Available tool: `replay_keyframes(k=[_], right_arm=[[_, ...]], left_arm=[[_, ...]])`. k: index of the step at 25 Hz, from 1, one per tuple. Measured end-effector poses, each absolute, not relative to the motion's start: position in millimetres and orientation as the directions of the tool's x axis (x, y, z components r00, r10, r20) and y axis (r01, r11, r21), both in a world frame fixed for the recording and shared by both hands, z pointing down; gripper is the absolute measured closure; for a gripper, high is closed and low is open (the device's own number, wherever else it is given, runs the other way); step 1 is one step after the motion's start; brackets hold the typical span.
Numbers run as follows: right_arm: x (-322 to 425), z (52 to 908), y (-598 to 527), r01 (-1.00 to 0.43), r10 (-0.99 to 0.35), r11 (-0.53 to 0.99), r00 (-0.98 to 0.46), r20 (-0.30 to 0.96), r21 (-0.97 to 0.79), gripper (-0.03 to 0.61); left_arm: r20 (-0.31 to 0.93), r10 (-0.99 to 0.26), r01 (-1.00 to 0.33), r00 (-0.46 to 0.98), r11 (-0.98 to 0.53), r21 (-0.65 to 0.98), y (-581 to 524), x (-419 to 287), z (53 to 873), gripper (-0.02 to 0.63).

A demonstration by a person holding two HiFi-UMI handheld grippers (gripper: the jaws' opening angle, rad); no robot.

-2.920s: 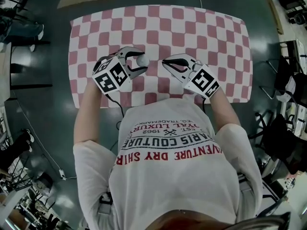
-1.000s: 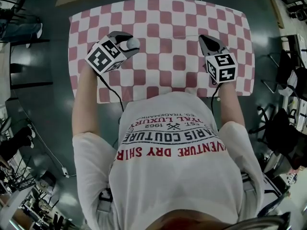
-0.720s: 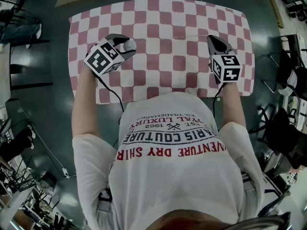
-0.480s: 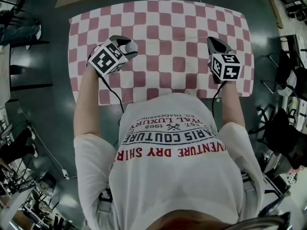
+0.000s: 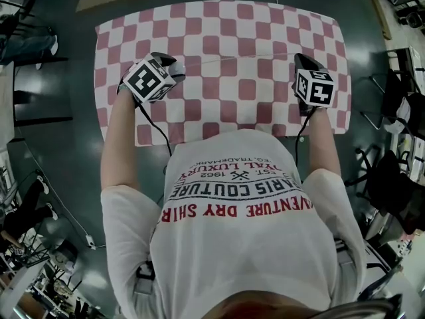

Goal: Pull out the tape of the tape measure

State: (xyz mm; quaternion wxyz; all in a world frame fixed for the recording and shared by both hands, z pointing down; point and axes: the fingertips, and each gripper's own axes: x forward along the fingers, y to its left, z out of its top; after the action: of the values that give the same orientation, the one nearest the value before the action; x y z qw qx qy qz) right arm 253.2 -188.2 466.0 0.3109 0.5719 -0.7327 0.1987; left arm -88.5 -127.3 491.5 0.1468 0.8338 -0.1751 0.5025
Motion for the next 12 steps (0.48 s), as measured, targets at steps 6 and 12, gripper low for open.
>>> replay_keyframes(k=[6, 12], right_arm=[[256.5, 471.9, -183.6, -0.966, -0.703, 0.253, -0.142, 0.697, 0.059, 0.545], [263.0, 476.6, -181.8, -0.969, -0.693, 0.241, -0.136, 0.708, 0.049, 0.545]], left_arm=[[0.898, -0.111, -0.459, 0.426, -0.882, 0.109, -124.9, -91.4, 500.3, 0.382], [0.887, -0.114, -0.479, 0.448, -0.868, 0.130, -132.8, -88.3, 495.4, 0.382]])
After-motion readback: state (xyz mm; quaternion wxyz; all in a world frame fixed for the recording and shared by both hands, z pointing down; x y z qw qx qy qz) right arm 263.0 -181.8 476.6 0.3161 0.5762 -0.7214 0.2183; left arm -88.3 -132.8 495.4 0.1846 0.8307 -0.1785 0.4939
